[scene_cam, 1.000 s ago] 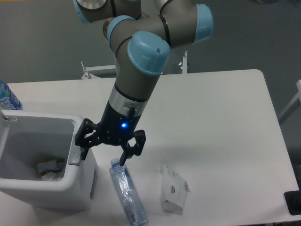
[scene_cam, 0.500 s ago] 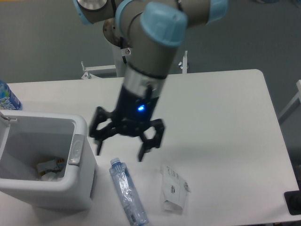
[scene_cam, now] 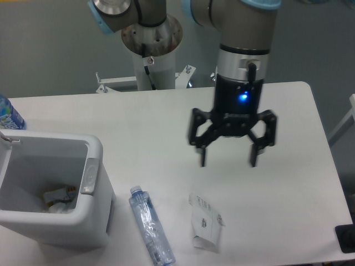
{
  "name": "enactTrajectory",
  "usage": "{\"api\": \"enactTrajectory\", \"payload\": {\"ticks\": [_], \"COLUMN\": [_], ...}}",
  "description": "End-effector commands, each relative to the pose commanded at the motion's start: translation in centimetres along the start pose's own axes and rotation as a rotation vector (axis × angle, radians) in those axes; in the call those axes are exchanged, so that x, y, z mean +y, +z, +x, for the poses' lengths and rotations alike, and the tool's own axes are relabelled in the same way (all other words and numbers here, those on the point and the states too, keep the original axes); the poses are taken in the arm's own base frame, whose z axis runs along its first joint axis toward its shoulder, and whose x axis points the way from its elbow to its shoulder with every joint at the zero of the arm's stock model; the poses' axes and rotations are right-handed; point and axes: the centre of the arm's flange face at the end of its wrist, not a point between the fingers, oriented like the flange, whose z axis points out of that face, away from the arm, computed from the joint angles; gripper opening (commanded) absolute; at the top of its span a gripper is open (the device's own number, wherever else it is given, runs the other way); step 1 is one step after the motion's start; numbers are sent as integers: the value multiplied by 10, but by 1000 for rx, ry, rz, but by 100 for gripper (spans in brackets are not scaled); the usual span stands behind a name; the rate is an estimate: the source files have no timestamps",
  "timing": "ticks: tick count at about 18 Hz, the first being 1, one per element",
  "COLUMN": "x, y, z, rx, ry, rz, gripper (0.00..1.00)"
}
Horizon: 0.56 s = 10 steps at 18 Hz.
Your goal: Open the trash can
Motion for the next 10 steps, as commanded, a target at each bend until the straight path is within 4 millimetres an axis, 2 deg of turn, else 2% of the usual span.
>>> {"api": "enactTrajectory", "payload": {"ticks": [2, 4, 7, 10], "x": [18, 30, 49, 49], "y": [14, 17, 24, 21], "z": [-7, -15, -26, -27], "rx": [-53, -77, -63, -68], "ry": [149, 271, 337, 347], "rz": [-102, -169, -202, -200], "gripper": [100, 100, 100, 100]}}
